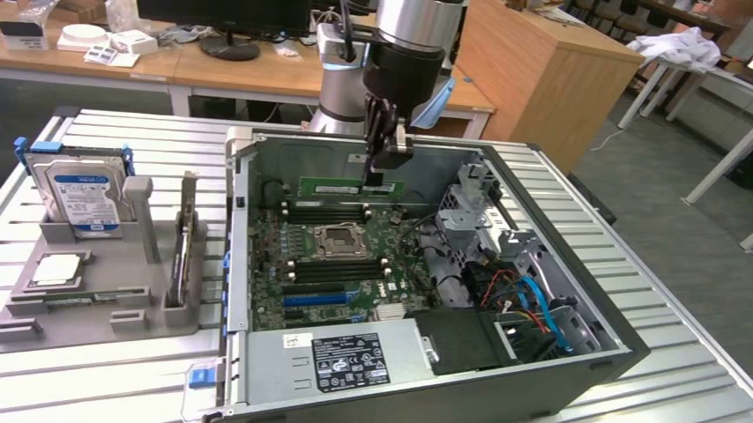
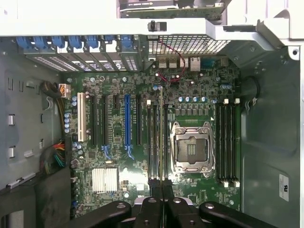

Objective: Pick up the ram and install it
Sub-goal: 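Pick up the ram and move it above insertion slot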

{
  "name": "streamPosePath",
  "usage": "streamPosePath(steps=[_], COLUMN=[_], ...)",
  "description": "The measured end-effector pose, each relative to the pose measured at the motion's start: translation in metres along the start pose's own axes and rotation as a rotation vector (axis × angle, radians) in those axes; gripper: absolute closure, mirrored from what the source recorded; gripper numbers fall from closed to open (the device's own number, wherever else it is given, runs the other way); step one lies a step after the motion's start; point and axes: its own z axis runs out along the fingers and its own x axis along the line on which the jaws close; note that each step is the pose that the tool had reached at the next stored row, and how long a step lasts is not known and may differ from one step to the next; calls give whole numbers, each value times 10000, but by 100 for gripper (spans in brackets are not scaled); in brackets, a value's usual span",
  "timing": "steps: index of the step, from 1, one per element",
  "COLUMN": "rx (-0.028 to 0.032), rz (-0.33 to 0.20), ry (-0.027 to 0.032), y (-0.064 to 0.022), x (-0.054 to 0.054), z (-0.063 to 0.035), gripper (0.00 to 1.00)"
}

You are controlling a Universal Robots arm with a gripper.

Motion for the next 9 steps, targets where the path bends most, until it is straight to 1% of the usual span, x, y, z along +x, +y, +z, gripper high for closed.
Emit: streamPosePath(steps=[9], rx=[1], rz=[21], ry=[0], y=[0], x=[0], z=[29], gripper=[88])
